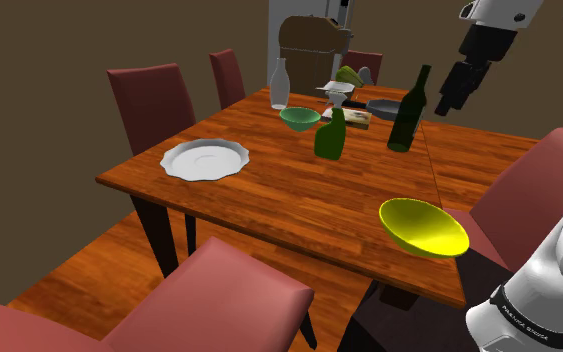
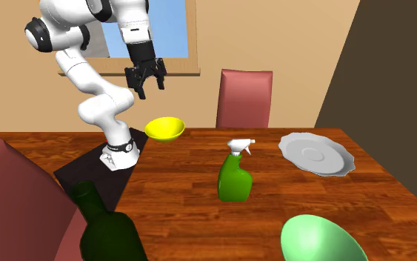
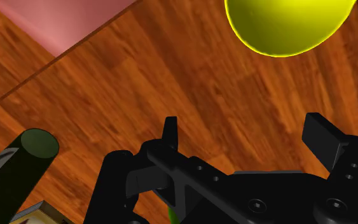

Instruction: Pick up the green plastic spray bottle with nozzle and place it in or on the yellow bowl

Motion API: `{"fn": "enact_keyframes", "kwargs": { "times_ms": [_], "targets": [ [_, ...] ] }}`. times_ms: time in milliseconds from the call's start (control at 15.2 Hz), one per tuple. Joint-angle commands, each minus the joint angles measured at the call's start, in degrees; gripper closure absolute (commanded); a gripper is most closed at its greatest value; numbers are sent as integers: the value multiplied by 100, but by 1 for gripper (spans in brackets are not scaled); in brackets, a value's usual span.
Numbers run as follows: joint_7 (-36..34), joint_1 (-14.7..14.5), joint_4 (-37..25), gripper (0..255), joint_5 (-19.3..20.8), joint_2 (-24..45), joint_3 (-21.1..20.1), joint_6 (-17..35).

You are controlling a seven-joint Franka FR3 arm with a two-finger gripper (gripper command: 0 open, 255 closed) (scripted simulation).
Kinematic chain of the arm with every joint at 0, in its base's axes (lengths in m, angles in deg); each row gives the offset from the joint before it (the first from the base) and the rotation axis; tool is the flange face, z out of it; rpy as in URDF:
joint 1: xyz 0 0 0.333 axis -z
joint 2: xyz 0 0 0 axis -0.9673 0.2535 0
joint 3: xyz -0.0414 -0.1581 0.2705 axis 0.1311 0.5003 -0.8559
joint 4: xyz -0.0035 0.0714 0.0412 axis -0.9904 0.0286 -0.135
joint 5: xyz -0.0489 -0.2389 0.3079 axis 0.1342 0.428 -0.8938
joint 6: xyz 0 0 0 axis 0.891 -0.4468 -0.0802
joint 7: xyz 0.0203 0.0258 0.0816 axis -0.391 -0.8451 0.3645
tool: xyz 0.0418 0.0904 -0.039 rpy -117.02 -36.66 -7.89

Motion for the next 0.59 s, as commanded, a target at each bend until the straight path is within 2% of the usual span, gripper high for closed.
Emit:
{"fn": "enact_keyframes", "kwargs": {
  "times_ms": [0, 528],
  "targets": [
    [0, 0, 0, 0, 0, 0, 0, 0],
    [817, -193, -1095, 0, 29, 1834, 458, 678]
  ]
}}
